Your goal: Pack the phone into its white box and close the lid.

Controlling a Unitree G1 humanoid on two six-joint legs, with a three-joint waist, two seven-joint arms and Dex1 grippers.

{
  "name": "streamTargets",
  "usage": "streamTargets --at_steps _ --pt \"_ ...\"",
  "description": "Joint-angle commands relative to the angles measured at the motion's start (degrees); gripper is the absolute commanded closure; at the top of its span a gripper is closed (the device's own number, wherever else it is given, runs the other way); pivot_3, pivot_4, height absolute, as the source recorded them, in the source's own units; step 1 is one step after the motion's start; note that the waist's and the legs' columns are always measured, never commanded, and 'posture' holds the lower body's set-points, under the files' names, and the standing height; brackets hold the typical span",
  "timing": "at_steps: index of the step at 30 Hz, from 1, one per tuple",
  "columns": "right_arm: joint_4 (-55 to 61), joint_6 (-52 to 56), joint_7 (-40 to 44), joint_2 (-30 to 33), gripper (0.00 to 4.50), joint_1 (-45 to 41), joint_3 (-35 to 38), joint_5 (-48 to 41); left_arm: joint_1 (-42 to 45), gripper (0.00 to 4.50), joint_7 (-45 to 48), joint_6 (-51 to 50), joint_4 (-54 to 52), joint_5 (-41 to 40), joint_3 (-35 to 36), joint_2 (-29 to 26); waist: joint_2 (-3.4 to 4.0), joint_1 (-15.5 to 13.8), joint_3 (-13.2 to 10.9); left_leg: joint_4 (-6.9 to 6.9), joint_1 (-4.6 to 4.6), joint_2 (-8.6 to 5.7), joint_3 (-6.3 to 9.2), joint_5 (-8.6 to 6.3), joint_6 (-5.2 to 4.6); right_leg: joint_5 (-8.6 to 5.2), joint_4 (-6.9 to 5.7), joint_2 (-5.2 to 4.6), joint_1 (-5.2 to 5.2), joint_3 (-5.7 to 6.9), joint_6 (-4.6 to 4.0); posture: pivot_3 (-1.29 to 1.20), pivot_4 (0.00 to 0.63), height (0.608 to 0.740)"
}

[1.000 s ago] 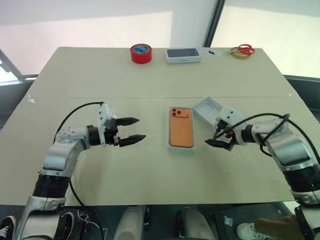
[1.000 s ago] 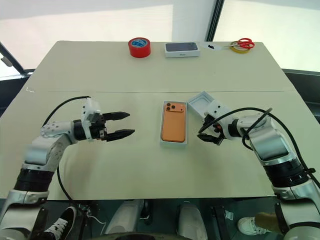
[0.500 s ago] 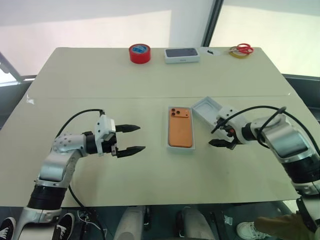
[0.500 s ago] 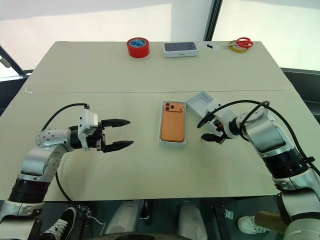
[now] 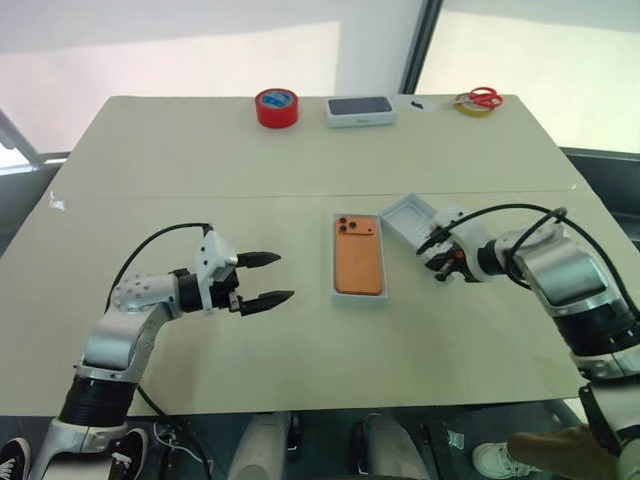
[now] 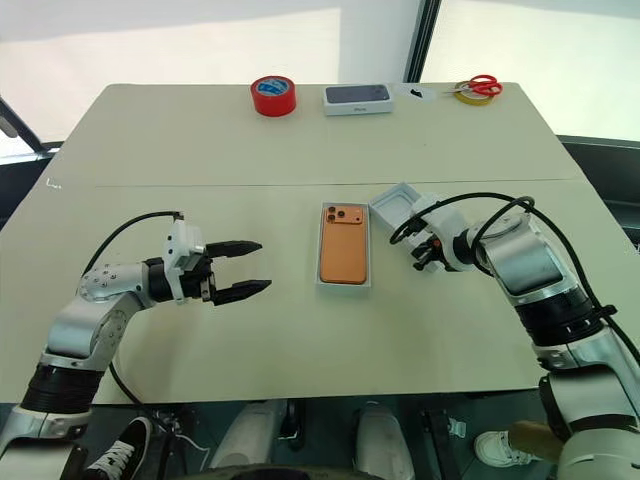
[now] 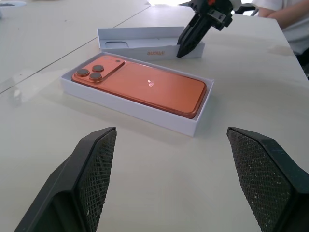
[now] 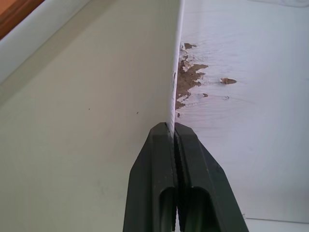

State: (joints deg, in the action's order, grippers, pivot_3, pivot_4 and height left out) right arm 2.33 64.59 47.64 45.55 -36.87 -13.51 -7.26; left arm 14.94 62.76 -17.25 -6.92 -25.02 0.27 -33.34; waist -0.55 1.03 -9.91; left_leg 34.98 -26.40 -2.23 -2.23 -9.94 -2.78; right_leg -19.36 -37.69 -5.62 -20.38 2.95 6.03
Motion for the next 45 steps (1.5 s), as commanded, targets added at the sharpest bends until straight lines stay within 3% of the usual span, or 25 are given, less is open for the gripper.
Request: streamTargets --at_steps 1,5,8,14,20,25,28,38,45 --pt "-1.6 2.1 -4.4 -3.1 4.47 -0.8 3.5 -0.4 1.1 0.65 -0.9 0.4 -2.1 -1.0 0.4 0.4 0.0 0.1 0.0 0.0 0.0 0.0 0.0 0.0 0.0 0.0 0.0 0.0 0.0 0.0 0.0 0.0 0.15 0.735" --pt "-2.8 2.2 -6.9 -4.9 4.47 -2.5 5.8 -0.5 1.9 0.65 -1.6 0.9 -0.8 -0.8 0.4 0.6 0.02 -0.1 0.0 0.0 0.0 0.0 0.0 0.0 0.0 0.01 -0.01 0.01 -0.02 0.0 0.0 0.0 0.15 0.735" --pt "-2.8 0.9 -8.2 -6.3 4.5 -3.6 7.5 -1.3 2.7 1.42 -1.7 -0.4 -0.2 -1.8 0.6 0.8 0.06 -0.2 0.0 0.01 -0.03 -0.01 -0.01 0.01 0.0 0.01 -0.01 0.01 -0.04 0.0 0.0 0.0 0.15 0.735" --pt "0.4 -3.0 -9.2 -14.9 4.5 -5.9 16.6 -9.3 3.8 4.48 -3.0 -2.4 1.0 -2.3 1.3 1.1 0.12 -0.2 -0.1 -0.01 -0.05 -0.01 -0.02 0.07 -0.08 0.01 -0.04 0.05 -0.04 0.01 0.01 0.0 0.15 0.735" --pt "8.9 3.0 -10.9 -24.8 4.5 -4.6 23.4 -20.8 4.0 4.48 -5.1 -3.4 1.4 -3.1 2.4 1.9 0.12 -0.4 -0.1 -0.02 -0.05 -0.01 -0.02 0.09 -0.09 0.01 -0.12 0.05 -0.05 0.01 0.01 0.0 0.15 0.735" --pt "16.8 18.8 -17.2 -39.9 4.5 -0.6 30.0 -31.7 3.6 4.48 -7.7 -3.9 0.0 -3.7 3.2 3.0 0.11 -0.2 0.0 -0.04 -0.03 -0.02 -0.02 0.02 0.02 0.01 -0.22 0.04 -0.12 -0.02 0.01 0.0 0.15 0.735" --pt "16.3 26.9 -20.0 -45.0 4.5 1.2 34.4 -38.6 3.3 4.48 -7.9 -4.6 -1.2 -5.6 4.4 3.0 0.12 -0.3 0.0 -0.09 -0.05 -0.03 -0.02 0.05 0.06 0.01 -0.28 0.05 -0.2 -0.03 0.0 0.0 0.15 0.735" --pt "6.0 27.9 -43.7 -45.8 4.5 5.2 35.8 -68.3 1.2 4.48 -6.6 -7.2 -5.8 -12.2 7.3 2.0 0.15 0.1 0.0 -0.3 -0.02 -0.07 -0.09 0.08 0.13 0.0 -0.27 0.03 -0.32 -0.11 -0.03 0.0 0.15 0.735" --pt "1.5 27.2 -53.6 -43.7 4.5 6.8 33.6 -77.4 -1.7 4.48 -6.7 -8.7 -7.1 -11.4 5.0 1.5 0.15 -0.1 0.0 -0.29 -0.02 -0.07 -0.13 0.09 0.1 0.0 -0.26 0.02 -0.31 -0.14 -0.03 0.0 0.15 0.735"
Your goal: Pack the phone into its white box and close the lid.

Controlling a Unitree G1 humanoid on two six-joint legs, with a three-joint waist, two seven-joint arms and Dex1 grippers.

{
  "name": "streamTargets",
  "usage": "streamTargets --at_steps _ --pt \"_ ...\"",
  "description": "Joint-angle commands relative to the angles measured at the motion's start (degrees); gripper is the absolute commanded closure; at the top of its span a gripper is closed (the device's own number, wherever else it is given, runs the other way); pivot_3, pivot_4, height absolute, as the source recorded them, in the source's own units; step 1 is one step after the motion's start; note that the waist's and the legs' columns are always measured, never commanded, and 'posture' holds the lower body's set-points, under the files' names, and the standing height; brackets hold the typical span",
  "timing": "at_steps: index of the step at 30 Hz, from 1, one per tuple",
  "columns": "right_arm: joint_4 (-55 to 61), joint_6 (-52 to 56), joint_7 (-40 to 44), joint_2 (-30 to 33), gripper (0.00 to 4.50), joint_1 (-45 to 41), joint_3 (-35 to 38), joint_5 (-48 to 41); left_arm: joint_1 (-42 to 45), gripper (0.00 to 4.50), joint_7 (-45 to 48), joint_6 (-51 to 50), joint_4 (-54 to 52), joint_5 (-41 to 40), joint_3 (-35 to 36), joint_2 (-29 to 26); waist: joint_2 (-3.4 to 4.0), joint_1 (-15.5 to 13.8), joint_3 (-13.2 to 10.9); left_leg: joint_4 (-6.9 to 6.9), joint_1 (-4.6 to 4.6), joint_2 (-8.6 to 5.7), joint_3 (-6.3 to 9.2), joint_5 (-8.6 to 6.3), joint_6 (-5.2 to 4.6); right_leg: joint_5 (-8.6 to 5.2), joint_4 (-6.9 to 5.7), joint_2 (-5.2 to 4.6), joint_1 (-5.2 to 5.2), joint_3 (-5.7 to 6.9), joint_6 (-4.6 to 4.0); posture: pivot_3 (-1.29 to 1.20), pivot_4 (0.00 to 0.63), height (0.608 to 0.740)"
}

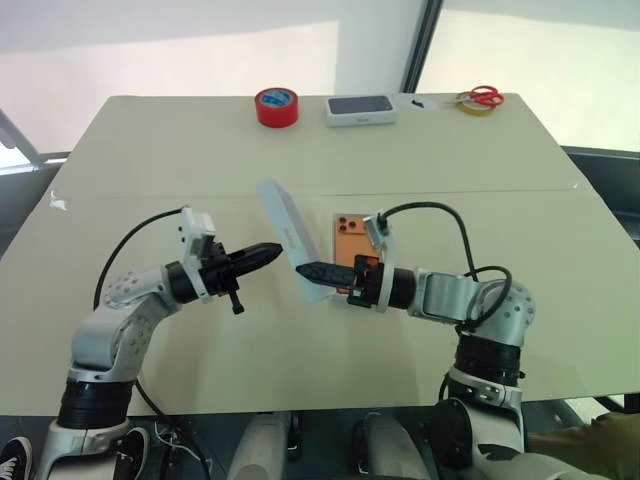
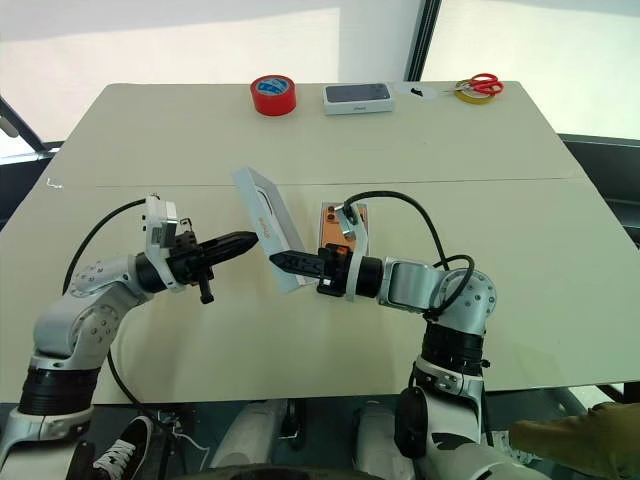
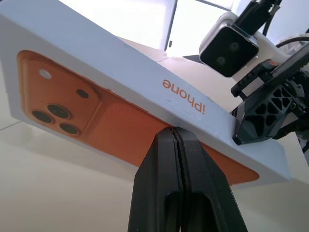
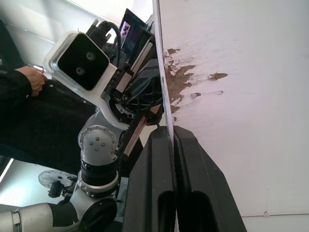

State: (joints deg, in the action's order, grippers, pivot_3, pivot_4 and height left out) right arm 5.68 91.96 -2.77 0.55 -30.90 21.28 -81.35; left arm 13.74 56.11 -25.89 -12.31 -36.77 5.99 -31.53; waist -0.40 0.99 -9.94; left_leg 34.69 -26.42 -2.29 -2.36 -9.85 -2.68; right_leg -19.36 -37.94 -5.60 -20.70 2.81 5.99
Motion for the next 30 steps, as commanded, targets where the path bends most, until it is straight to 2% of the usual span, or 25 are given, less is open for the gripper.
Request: streamTargets --at_steps 1,6,10,14,21,30 --pt "-2.4 -0.5 -3.8 2.0 4.5 1.1 -1.9 -2.3 -1.0 4.48 0.1 2.2 -1.2 2.5 -1.8 -0.2 0.0 0.0 0.0 0.0 0.0 0.0 0.0 0.0 0.0 0.0 0.0 0.0 0.0 0.0 0.0 0.0 0.15 0.735" --pt "-7.5 -5.4 -7.2 3.5 4.5 0.3 -2.5 -1.9 0.2 4.48 -3.2 5.7 1.9 6.8 -4.3 3.1 0.09 -0.5 0.1 0.02 0.01 0.0 -0.01 -0.02 -0.03 0.0 0.05 -0.01 0.04 0.0 -0.01 0.0 0.15 0.735" --pt "-7.1 -9.5 -11.8 3.5 4.5 -1.5 -4.6 -10.2 2.9 4.48 -4.9 1.2 0.2 0.5 0.0 4.0 0.07 -0.3 0.2 0.07 0.0 0.0 -0.01 -0.03 -0.06 0.0 0.05 -0.04 0.05 0.0 -0.01 0.0 0.15 0.735" --pt "-6.1 -13.6 -15.8 5.2 4.5 -0.7 -8.8 -17.8 1.3 4.48 -1.0 5.0 0.5 0.5 1.5 2.6 0.08 0.2 0.1 0.03 -0.02 0.0 -0.01 0.02 -0.15 0.0 0.06 -0.03 0.01 -0.01 -0.01 0.0 0.15 0.735" --pt "-3.5 -21.6 -20.1 10.1 4.5 0.9 -16.6 -29.1 1.1 4.48 0.4 5.0 2.2 -1.4 4.4 0.9 0.11 0.0 0.1 0.02 -0.04 0.02 -0.04 0.04 -0.2 0.0 0.09 -0.04 0.01 -0.01 -0.01 0.0 0.15 0.735" --pt "-3.1 -26.9 -18.0 14.9 4.5 -1.8 -19.7 -30.3 -0.9 4.48 0.4 8.0 1.3 2.4 0.6 2.5 0.14 0.1 0.1 0.0 -0.09 0.02 -0.04 0.03 -0.23 0.0 0.19 -0.04 0.0 -0.02 -0.01 0.0 0.15 0.735"
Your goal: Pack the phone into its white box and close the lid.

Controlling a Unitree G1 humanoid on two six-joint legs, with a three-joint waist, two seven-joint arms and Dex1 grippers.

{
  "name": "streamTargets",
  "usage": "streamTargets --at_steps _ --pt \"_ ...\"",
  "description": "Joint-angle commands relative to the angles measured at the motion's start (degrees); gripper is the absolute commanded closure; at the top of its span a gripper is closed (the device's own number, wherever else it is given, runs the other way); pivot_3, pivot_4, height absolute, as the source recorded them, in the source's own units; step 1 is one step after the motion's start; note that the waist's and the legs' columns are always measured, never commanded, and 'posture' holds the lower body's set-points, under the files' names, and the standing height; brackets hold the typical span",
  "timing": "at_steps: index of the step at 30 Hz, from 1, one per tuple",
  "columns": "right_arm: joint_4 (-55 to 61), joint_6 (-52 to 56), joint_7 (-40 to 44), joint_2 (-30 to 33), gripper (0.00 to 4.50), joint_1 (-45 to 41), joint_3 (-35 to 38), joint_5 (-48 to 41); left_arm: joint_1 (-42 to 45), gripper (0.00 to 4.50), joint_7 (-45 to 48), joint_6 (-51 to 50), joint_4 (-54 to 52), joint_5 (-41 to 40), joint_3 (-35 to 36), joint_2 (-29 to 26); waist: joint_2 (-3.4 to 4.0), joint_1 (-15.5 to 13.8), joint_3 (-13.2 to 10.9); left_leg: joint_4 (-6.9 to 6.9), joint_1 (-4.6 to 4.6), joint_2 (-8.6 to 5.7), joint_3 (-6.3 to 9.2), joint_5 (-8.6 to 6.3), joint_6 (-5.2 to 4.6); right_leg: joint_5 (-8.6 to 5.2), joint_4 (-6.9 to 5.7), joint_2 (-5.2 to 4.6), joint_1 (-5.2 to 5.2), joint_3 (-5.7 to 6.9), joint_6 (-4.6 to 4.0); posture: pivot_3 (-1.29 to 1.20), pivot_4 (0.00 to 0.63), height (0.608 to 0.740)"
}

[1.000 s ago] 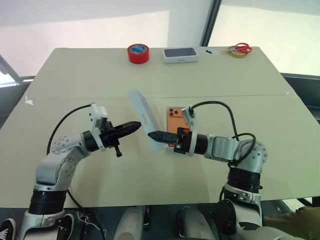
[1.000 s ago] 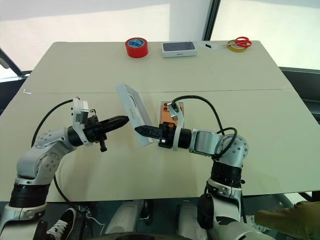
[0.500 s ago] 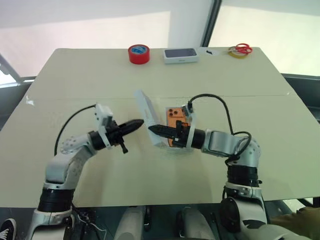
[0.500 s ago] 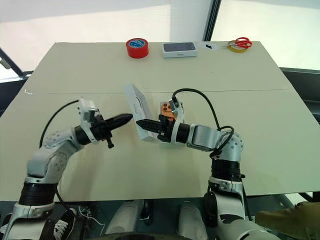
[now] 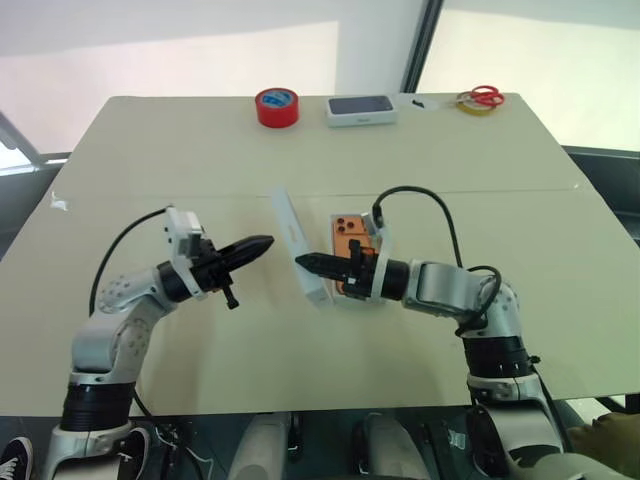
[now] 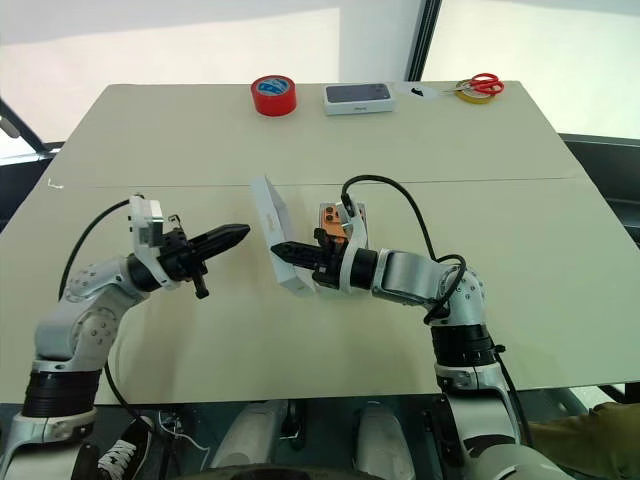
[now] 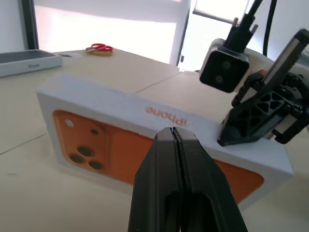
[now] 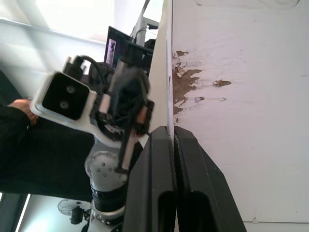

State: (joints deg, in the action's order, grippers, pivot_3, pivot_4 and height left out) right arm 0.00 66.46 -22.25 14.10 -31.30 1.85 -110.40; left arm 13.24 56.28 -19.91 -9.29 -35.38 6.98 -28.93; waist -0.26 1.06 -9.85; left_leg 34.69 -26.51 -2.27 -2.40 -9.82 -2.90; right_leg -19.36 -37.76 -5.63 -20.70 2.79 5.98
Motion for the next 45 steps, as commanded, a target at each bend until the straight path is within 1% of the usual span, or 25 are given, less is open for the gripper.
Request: streamTargets --at_steps 1,4,7,10,13,20,21,23,24,25,26,27,31,36,38,40,43,45 --pt "2.2 -1.6 1.8 1.8 4.5 -1.0 -0.6 -1.1 -0.5 4.48 0.2 1.6 -1.6 0.8 -0.7 0.0 -0.01 0.0 0.0 0.0 0.0 0.01 0.0 0.0 0.0 0.0 0.0 0.0 0.0 0.0 0.0 0.0 0.15 0.735" --pt "1.8 -1.4 3.9 3.0 4.5 1.7 -1.9 1.4 -0.6 4.48 0.0 3.7 -0.9 3.0 -2.5 0.8 0.0 -0.1 0.0 -0.03 0.0 0.02 0.0 0.0 0.0 0.0 0.06 0.0 0.01 0.0 0.0 0.0 0.15 0.735" --pt "1.2 -1.8 4.2 3.6 4.5 3.4 -3.0 1.3 -0.2 4.48 -0.6 5.9 1.5 5.4 -4.2 2.4 0.01 -0.2 0.0 -0.03 0.0 0.02 0.0 -0.03 -0.04 0.0 0.13 -0.01 0.06 0.0 0.0 0.0 0.15 0.735" --pt "0.7 -2.5 5.5 3.8 4.5 3.0 -3.1 2.7 -0.1 4.48 -0.7 6.6 2.3 6.1 -5.1 3.5 0.0 -0.2 0.0 -0.01 0.02 0.02 0.0 -0.06 -0.01 0.01 0.16 -0.01 0.09 0.0 -0.02 0.0 0.15 0.735" --pt "-0.4 -3.1 7.2 4.5 4.5 2.6 -2.8 6.8 0.4 4.48 -0.8 8.2 3.4 8.0 -6.8 4.5 0.0 -0.3 0.0 -0.01 0.02 0.02 0.0 -0.08 0.0 0.01 0.2 -0.02 0.09 0.0 -0.02 0.0 0.15 0.735" --pt "-1.5 -3.5 11.5 4.8 4.5 2.7 -2.0 12.6 2.9 4.48 -2.7 10.2 7.1 10.7 -9.4 9.2 -0.02 -0.5 0.0 0.04 0.02 0.02 -0.01 -0.11 -0.05 0.01 0.22 -0.03 0.16 0.01 -0.02 0.0 0.15 0.735" --pt "-1.2 -3.5 12.6 4.8 4.21 2.6 -1.5 12.6 3.3 4.5 -2.9 10.4 7.5 11.0 -10.0 10.0 -0.02 -0.5 0.0 0.04 0.02 0.02 -0.01 -0.11 -0.05 0.02 0.22 -0.03 0.16 0.01 -0.01 0.0 0.15 0.735" --pt "-1.1 -3.6 13.3 5.1 3.5 2.5 -0.4 13.1 4.1 4.5 -3.2 10.9 8.3 11.7 -10.7 11.3 -0.02 -0.5 0.0 0.05 0.02 0.02 0.0 -0.11 -0.06 0.02 0.23 -0.03 0.16 0.02 -0.01 0.0 0.15 0.735" --pt "-0.8 -3.7 14.1 5.6 3.05 2.5 0.1 14.0 4.5 4.5 -3.3 11.0 8.7 11.9 -10.8 11.9 -0.02 -0.5 0.0 0.06 0.0 0.02 0.0 -0.12 -0.08 0.02 0.24 -0.03 0.16 0.02 -0.01 0.0 0.15 0.735" --pt "-0.7 -3.7 14.5 5.9 2.49 2.7 1.0 12.9 4.9 4.5 -3.2 11.0 9.1 11.9 -10.8 12.3 -0.02 -0.5 0.0 0.07 -0.01 0.02 -0.01 -0.12 -0.1 0.02 0.25 -0.03 0.16 0.02 -0.01 0.0 0.15 0.735" --pt "-0.4 -3.6 15.2 6.9 1.95 2.7 1.6 13.8 5.3 4.5 -3.1 11.4 9.7 12.3 -10.9 12.6 -0.03 -0.5 0.0 0.08 -0.03 0.02 -0.01 -0.12 -0.14 0.02 0.27 -0.03 0.16 0.02 -0.01 0.0 0.15 0.735" --pt "0.3 -4.1 16.5 8.5 1.48 2.8 1.9 17.2 5.9 4.5 -3.1 11.7 10.3 12.5 -11.0 13.1 -0.01 -0.5 0.0 0.08 -0.04 0.02 -0.01 -0.12 -0.15 0.02 0.28 -0.03 0.16 0.03 0.0 0.0 0.15 0.735" --pt "-1.9 -8.1 22.8 15.5 1.48 3.1 6.1 27.8 9.4 4.5 -4.2 12.4 13.9 13.0 -11.7 16.0 -0.02 -0.7 0.0 0.16 -0.02 0.02 -0.01 -0.13 -0.19 0.03 0.3 -0.03 0.25 0.05 0.0 0.0 0.15 0.735" --pt "-1.9 -11.5 29.5 20.2 1.48 3.6 9.5 36.1 11.0 4.5 -4.1 12.9 15.7 14.2 -13.6 18.2 -0.03 -0.6 0.0 0.25 -0.07 0.02 -0.01 -0.18 -0.28 0.04 0.42 -0.03 0.3 0.08 0.04 0.0 0.15 0.735" --pt "-1.5 -10.9 31.2 20.4 1.48 3.9 10.5 37.2 11.0 4.5 -3.6 12.8 16.4 14.5 -14.1 18.3 0.0 -0.3 0.0 0.24 -0.22 0.02 -0.03 -0.18 -0.33 0.07 0.43 -0.02 0.38 0.08 0.09 0.0 0.15 0.735" --pt "0.4 -9.6 31.2 18.9 1.48 4.6 11.0 36.0 11.1 4.5 -3.4 12.8 16.7 14.1 -13.8 18.2 0.01 -0.3 0.0 0.26 -0.44 0.05 -0.04 -0.15 -0.35 0.09 0.39 0.03 0.18 0.09 0.13 0.0 0.15 0.735" --pt "3.9 -8.8 31.8 17.0 1.48 5.8 9.9 37.0 11.3 4.5 -3.1 12.6 16.6 13.4 -13.3 17.6 0.02 -0.5 0.0 0.31 -0.45 0.14 -0.02 -0.12 -0.33 0.1 0.36 0.06 0.21 0.2 0.14 0.0 0.15 0.735" --pt "3.9 -9.4 31.5 16.0 1.48 5.6 10.4 38.2 11.4 4.5 -3.0 12.4 16.4 13.2 -12.8 16.9 0.03 -0.4 0.0 0.38 -0.45 0.14 -0.01 -0.12 -0.33 0.1 0.32 0.05 0.22 0.2 0.14 0.0 0.15 0.735"
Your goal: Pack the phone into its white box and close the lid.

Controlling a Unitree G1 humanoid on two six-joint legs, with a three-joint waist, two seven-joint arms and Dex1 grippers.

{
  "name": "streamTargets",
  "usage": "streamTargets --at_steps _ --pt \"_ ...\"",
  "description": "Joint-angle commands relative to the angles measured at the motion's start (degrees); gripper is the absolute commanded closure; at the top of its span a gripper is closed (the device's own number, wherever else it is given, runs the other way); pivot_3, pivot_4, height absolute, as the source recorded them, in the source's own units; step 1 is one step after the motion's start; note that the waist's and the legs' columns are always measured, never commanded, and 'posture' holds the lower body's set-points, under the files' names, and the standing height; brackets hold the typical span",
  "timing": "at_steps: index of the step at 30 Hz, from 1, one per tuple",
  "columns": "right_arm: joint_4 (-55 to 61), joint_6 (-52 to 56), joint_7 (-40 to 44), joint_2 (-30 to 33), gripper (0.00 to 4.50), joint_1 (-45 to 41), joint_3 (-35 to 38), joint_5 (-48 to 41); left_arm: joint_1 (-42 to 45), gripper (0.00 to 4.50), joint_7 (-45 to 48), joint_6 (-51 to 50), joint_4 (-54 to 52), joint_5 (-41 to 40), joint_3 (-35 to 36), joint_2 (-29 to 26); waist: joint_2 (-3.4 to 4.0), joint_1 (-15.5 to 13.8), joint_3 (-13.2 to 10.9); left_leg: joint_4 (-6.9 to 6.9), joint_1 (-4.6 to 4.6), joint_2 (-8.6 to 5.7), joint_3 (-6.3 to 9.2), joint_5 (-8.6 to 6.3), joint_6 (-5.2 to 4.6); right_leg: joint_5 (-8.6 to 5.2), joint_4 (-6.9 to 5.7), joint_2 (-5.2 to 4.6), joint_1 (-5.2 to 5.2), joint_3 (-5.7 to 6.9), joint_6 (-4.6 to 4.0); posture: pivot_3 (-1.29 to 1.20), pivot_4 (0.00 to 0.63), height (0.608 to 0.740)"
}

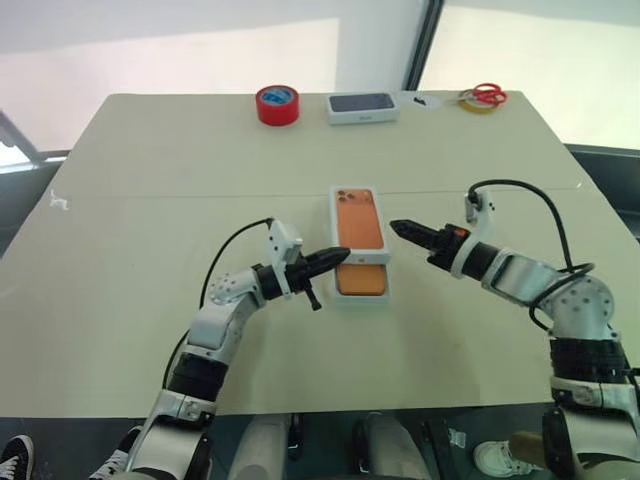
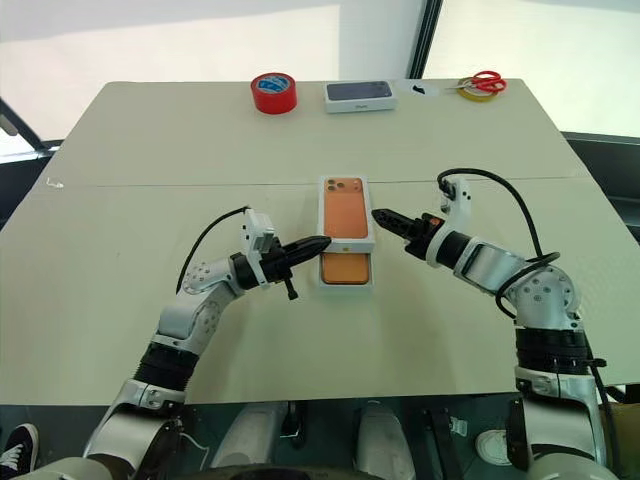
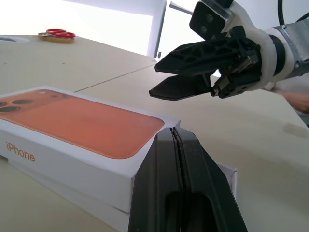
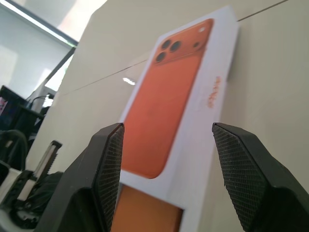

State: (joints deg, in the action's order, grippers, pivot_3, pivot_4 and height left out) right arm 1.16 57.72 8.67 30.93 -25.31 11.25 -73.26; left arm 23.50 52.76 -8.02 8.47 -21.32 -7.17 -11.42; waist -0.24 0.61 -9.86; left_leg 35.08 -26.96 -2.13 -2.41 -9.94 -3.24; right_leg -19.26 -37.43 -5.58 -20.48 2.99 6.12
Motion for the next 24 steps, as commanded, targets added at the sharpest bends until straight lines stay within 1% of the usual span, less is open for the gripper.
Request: streamTargets --at_steps 1,5,7,8,9,11,12,15,16,17,18,19,22,24 --pt "2.7 -1.5 1.3 -0.6 1.48 -0.6 0.9 3.0 1.1 4.5 0.5 0.3 -1.6 -1.0 1.6 -1.0 0.03 0.0 0.0 0.06 0.0 0.0 0.0 -0.01 0.0 0.02 0.0 -0.01 0.02 -0.01 0.03 0.0 0.15 0.735" --pt "1.4 -5.3 4.6 0.3 1.48 -2.2 0.6 10.4 1.8 4.5 -1.4 -0.4 -2.3 -2.3 3.7 -1.6 0.03 -0.2 0.0 0.12 0.0 -0.03 0.0 -0.04 -0.03 0.05 0.08 -0.04 -0.09 -0.03 0.03 0.0 0.15 0.735" --pt "0.4 -8.8 5.7 0.2 1.48 -2.8 0.0 15.6 3.9 4.5 -5.8 -0.9 -0.6 -1.5 5.7 -0.8 0.01 -0.3 0.0 0.11 0.01 -0.03 0.0 -0.06 -0.04 0.05 0.12 -0.03 -0.09 -0.03 0.04 0.0 0.15 0.735" --pt "-0.6 -9.6 5.9 -0.6 1.48 -3.2 0.8 16.1 5.1 4.5 -7.9 -1.3 0.8 -0.6 6.2 -0.4 0.01 -0.4 0.0 0.11 -0.02 -0.04 0.0 -0.05 -0.05 0.06 0.12 -0.03 -0.09 -0.02 0.05 0.0 0.15 0.735" --pt "-1.7 -10.1 5.5 -1.3 1.71 -3.7 1.5 16.9 6.1 4.5 -9.9 -0.3 2.1 0.7 6.6 0.1 0.01 -0.5 0.0 0.13 -0.06 -0.04 0.0 -0.05 -0.05 0.08 0.1 -0.02 -0.07 -0.02 0.09 0.0 0.15 0.735" --pt "-3.4 -13.1 5.7 -1.6 2.29 -4.5 0.9 21.3 8.4 4.5 -13.1 -2.3 5.1 1.2 7.1 1.0 0.01 -0.9 0.0 0.15 -0.05 -0.04 0.0 -0.03 -0.05 0.1 0.06 0.01 0.01 -0.02 0.13 0.0 0.15 0.735" --pt "-4.4 -14.2 5.7 -1.7 2.81 -4.9 0.3 23.4 9.5 4.5 -14.7 -1.1 7.1 3.0 6.8 1.4 0.01 -1.1 0.0 0.15 -0.05 -0.04 0.0 -0.02 -0.05 0.1 0.05 0.01 0.01 -0.01 0.13 0.0 0.15 0.735" --pt "-7.0 -20.8 6.3 -0.8 4.46 -5.8 -4.7 34.6 12.6 4.5 -19.1 1.2 13.7 7.9 5.2 2.2 0.01 -1.3 0.0 0.15 -0.05 -0.06 -0.02 0.01 -0.03 0.1 -0.04 0.05 -0.01 0.0 0.14 0.0 0.15 0.735" --pt "-7.9 -22.7 6.6 -0.6 4.46 -6.1 -6.4 38.1 13.4 4.5 -20.7 2.3 15.6 9.7 4.7 2.4 0.0 -1.3 0.0 0.15 -0.06 -0.06 -0.03 0.03 -0.02 0.1 -0.07 0.06 -0.02 0.01 0.14 0.0 0.15 0.735" --pt "-9.1 -26.2 7.3 0.4 4.46 -6.2 -10.1 43.8 14.5 4.5 -22.1 1.9 18.1 11.3 4.1 2.7 0.0 -1.3 0.0 0.15 -0.04 -0.06 -0.03 0.03 -0.02 0.1 -0.09 0.07 -0.03 0.02 0.15 0.0 0.15 0.735" --pt "-9.9 -28.1 8.2 0.5 4.46 -6.1 -12.5 47.2 15.6 4.5 -24.3 3.3 20.9 13.8 3.3 2.8 0.0 -1.3 0.0 0.16 -0.04 -0.06 -0.04 0.04 -0.01 0.1 -0.11 0.08 -0.03 0.02 0.15 0.0 0.15 0.735" --pt "-10.6 -28.9 8.8 0.0 4.46 -6.2 -13.6 49.1 16.3 4.5 -24.8 4.5 22.8 14.8 3.1 3.1 -0.01 -1.3 0.0 0.16 -0.04 -0.08 -0.04 0.06 -0.02 0.1 -0.14 0.09 -0.03 0.04 0.15 0.0 0.15 0.735" --pt "-11.2 -31.5 10.3 -1.1 4.46 -5.8 -15.8 53.4 17.3 4.5 -22.5 4.1 24.9 13.3 3.4 4.6 -0.02 -1.3 0.0 0.17 -0.05 -0.09 -0.06 0.08 -0.02 0.1 -0.16 0.08 -0.04 0.06 0.16 0.0 0.15 0.735" --pt "-11.0 -32.8 11.7 -1.2 4.46 -5.3 -17.0 56.0 17.4 4.5 -20.8 4.1 25.0 12.8 3.1 5.6 -0.03 -1.3 0.0 0.17 -0.06 -0.09 -0.06 0.22 0.23 0.1 -0.16 0.07 -0.05 0.07 0.16 0.0 0.15 0.735"
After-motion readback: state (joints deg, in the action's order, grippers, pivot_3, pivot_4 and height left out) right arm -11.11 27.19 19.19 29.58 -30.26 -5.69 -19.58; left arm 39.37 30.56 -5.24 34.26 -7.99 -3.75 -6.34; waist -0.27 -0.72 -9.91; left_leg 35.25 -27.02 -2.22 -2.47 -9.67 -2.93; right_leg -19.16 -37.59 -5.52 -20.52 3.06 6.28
